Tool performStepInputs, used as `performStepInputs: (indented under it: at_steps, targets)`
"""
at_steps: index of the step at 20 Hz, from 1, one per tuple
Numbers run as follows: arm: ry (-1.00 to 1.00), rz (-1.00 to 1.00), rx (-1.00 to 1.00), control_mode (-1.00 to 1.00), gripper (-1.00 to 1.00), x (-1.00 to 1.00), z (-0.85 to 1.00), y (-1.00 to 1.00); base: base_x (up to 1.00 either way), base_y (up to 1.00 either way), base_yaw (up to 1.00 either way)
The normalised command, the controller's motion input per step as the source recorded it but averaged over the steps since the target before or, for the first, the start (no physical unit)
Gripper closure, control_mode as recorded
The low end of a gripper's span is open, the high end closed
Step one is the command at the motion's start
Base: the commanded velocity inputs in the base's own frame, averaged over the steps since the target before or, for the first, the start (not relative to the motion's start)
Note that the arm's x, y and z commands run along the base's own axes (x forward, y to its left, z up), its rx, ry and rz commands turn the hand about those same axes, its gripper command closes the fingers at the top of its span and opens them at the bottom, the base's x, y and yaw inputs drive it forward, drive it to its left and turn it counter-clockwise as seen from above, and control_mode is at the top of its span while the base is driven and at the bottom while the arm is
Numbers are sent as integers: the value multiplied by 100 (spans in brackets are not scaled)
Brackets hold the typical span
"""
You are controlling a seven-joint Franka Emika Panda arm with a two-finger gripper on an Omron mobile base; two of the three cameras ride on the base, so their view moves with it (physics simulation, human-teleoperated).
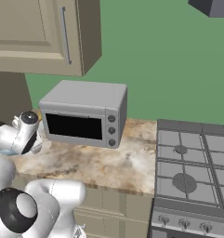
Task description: Remove the banana from the bowl and place it on the small plate. Then place the bowl with only the fish in the microwave, close the door, and press the start button to microwave the fish.
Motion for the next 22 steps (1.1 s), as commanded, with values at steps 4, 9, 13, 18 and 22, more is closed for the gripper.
performStepInputs:
  at_steps: [4,9,13,18,22]
  targets:
    - [13,0,-10,-100,-100,36,-61,22,0,0,0]
    - [9,2,0,-100,-100,21,-46,12,0,0,0]
    - [9,3,0,-100,-100,21,-39,24,0,0,0]
    - [5,1,0,-100,-100,22,-20,20,0,0,0]
    - [8,0,0,-100,-100,24,-11,21,0,0,0]
